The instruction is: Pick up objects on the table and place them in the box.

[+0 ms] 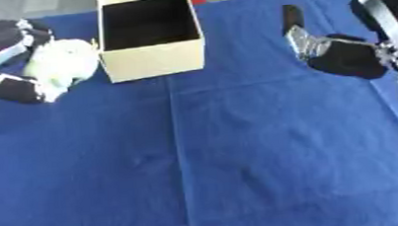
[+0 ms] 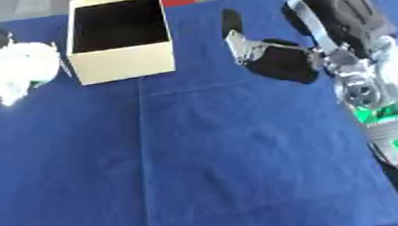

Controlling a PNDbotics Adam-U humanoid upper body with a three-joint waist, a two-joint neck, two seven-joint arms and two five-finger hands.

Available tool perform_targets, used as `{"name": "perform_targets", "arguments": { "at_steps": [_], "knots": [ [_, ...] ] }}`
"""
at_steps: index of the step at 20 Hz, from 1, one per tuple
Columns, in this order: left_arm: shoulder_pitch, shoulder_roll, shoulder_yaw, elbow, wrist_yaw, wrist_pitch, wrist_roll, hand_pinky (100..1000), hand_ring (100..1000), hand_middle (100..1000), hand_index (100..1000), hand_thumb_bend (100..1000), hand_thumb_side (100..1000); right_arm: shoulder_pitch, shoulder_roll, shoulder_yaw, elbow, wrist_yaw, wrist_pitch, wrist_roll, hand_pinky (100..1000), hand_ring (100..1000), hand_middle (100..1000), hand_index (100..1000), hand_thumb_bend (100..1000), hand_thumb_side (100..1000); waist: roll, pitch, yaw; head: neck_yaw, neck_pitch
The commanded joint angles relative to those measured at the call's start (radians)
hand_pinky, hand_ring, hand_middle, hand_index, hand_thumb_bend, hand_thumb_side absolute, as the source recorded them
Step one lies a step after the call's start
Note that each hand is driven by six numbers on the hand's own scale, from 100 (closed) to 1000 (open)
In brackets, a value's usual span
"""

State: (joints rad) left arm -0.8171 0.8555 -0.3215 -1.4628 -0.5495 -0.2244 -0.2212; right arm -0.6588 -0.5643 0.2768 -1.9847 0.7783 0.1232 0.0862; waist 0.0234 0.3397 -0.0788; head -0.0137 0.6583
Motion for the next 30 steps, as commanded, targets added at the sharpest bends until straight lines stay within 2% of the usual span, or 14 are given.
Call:
{"name": "perform_targets", "arguments": {
  "at_steps": [1, 7, 15, 22, 30],
  "knots": [
    [-0.049, 0.032, 0.028, -0.012, -0.023, -0.006, -0.005, 429, 582, 535, 665, 131, 485, -0.012, -0.02, -0.013, -0.015, 0.001, -0.003, -0.003, 933, 824, 767, 855, 100, 596, 0.002, -0.018, 0.002, -0.005, -0.001],
    [-0.189, -0.045, 0.03, 0.095, -0.079, -0.044, -0.031, 437, 583, 537, 667, 128, 493, -0.02, -0.017, -0.01, -0.015, 0.001, -0.007, 0.0, 933, 824, 767, 855, 100, 595, 0.005, -0.016, -0.007, -0.01, -0.011],
    [-0.352, -0.217, 0.086, 0.337, -0.215, -0.076, 0.017, 439, 582, 536, 669, 137, 507, -0.044, -0.013, -0.007, -0.015, -0.003, -0.013, 0.005, 935, 827, 769, 853, 100, 584, 0.004, 0.002, -0.032, 0.015, -0.045],
    [-0.415, -0.317, 0.129, 0.465, -0.328, -0.096, 0.077, 438, 578, 535, 670, 149, 494, -0.066, -0.008, -0.001, -0.015, -0.01, -0.018, 0.009, 934, 826, 769, 854, 100, 597, 0.005, 0.019, -0.057, 0.04, -0.07],
    [-0.444, -0.391, 0.157, 0.566, -0.434, -0.104, 0.118, 444, 583, 541, 674, 170, 486, -0.081, 0.0, 0.001, -0.015, -0.016, -0.021, 0.008, 933, 825, 768, 855, 100, 598, 0.009, 0.036, -0.081, 0.059, -0.089]
  ]
}}
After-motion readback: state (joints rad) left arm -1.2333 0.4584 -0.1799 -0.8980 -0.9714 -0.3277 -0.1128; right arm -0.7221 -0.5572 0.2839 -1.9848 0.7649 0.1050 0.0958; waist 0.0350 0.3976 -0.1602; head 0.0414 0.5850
